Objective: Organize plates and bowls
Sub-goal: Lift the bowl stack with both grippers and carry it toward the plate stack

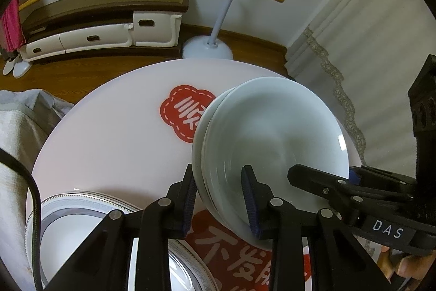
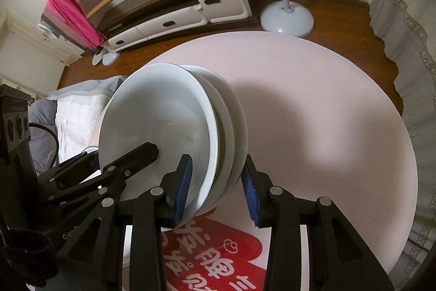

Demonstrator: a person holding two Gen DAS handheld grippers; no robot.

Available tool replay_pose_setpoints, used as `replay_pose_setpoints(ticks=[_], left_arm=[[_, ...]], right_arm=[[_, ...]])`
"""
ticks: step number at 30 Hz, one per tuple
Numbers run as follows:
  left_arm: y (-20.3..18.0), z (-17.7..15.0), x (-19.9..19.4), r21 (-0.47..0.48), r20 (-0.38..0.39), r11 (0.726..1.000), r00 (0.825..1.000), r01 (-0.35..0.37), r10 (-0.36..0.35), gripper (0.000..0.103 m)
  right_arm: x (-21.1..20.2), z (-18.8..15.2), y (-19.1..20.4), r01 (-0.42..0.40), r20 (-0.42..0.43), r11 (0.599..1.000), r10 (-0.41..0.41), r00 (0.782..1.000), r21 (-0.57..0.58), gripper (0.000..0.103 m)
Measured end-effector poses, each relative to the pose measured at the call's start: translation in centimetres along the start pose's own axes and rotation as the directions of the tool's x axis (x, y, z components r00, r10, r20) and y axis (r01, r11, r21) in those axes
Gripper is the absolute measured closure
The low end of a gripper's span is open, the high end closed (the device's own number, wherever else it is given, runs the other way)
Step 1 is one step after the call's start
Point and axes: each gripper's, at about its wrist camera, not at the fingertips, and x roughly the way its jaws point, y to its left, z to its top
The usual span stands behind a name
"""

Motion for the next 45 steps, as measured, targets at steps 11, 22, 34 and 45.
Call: replay_pose_setpoints(ticks=[11,22,34,45], left_arm=[[0.1,-0.3,-0.3,-0.012,0.009,1.0,1.0,0.001,-0.001,0.074],[-0.3,-0.4,-0.7,-0.007,0.004,1.0,1.0,-0.014,0.015,0.075],[-0.1,-0.7,-1.6,-0.008,0.015,1.0,1.0,-0.017,0.017,0.075],[-0.6,-2.0,-4.3,0.008,0.043,1.0,0.999,-0.008,0.008,0.075]], right_arm=[[0.1,-0.2,-0.8,0.009,0.023,1.0,-0.009,1.0,-0.015,0.072],[0.3,-0.5,-0.9,0.016,0.032,1.0,-0.016,0.999,-0.016,0.075],[-0.1,-0.6,-0.3,-0.005,0.024,1.0,0.006,1.0,-0.012,0.075],[-2.4,-1.8,-0.1,-0.013,0.053,1.0,0.014,0.998,-0.008,0.075]])
